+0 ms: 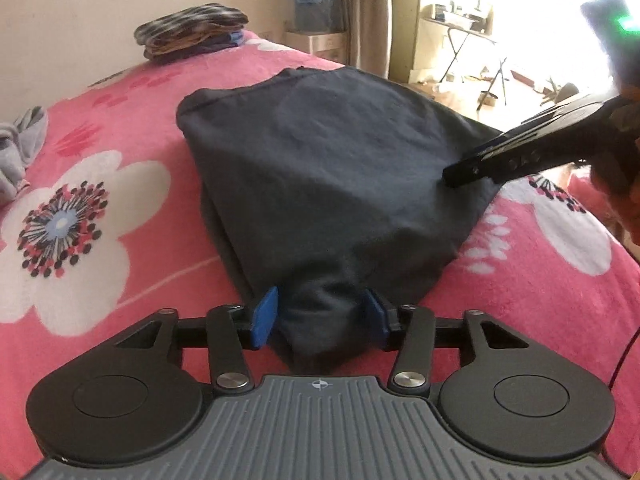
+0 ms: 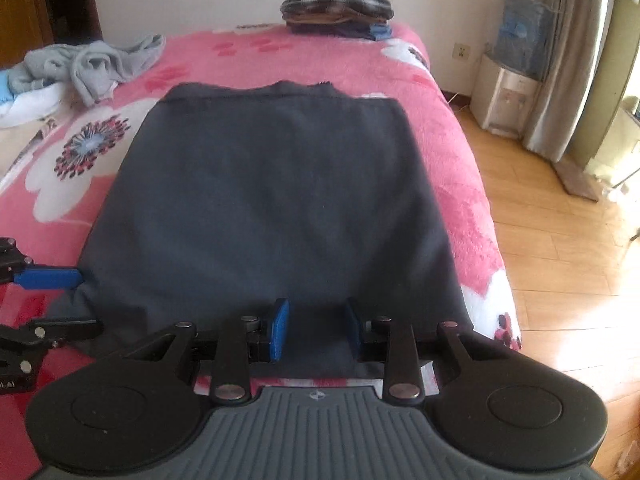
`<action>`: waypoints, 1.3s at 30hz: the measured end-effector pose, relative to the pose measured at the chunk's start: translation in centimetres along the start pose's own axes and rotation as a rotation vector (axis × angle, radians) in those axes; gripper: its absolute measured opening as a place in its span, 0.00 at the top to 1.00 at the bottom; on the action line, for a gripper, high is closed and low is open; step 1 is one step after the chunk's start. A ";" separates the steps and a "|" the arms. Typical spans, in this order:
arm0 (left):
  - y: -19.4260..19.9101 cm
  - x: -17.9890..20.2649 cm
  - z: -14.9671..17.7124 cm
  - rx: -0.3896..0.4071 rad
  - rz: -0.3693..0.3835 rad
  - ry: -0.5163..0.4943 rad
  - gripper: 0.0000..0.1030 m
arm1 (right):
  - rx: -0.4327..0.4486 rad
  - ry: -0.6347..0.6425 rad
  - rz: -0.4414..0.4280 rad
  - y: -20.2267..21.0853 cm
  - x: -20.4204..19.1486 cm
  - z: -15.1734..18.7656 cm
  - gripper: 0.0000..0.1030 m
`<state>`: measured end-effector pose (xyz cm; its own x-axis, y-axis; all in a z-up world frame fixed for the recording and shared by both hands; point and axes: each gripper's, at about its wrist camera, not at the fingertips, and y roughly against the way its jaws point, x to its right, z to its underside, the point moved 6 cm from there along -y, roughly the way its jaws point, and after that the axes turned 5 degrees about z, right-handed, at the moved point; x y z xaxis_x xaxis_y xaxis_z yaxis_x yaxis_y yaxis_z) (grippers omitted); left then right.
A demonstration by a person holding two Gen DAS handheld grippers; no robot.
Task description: Fold clothes
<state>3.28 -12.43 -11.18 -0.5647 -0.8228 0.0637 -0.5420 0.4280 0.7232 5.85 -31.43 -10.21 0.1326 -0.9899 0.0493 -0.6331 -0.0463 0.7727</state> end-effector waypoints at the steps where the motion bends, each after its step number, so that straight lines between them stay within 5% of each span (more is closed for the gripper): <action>1: 0.3 -0.1 -0.1 0.004 0.004 0.013 0.51 | 0.016 -0.014 -0.006 0.6 0.0 -0.2 0.69; 8: 3.0 -1.4 -1.0 0.058 0.005 0.122 0.42 | 0.171 -0.049 -0.053 4.7 -0.6 -1.7 0.67; 19: 6.0 -2.8 -1.4 0.079 -0.053 0.236 0.06 | 0.144 -0.157 -0.083 5.9 -0.9 -2.4 0.62; 39: 7.5 -3.3 -1.2 0.068 -0.072 0.327 0.00 | 0.097 -0.224 -0.059 7.2 -0.8 -1.5 0.54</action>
<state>1.77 -6.97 -5.14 -0.3002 -0.9235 0.2387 -0.6200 0.3790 0.6870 2.34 -30.75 -3.79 0.0057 -0.9895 -0.1442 -0.7011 -0.1068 0.7050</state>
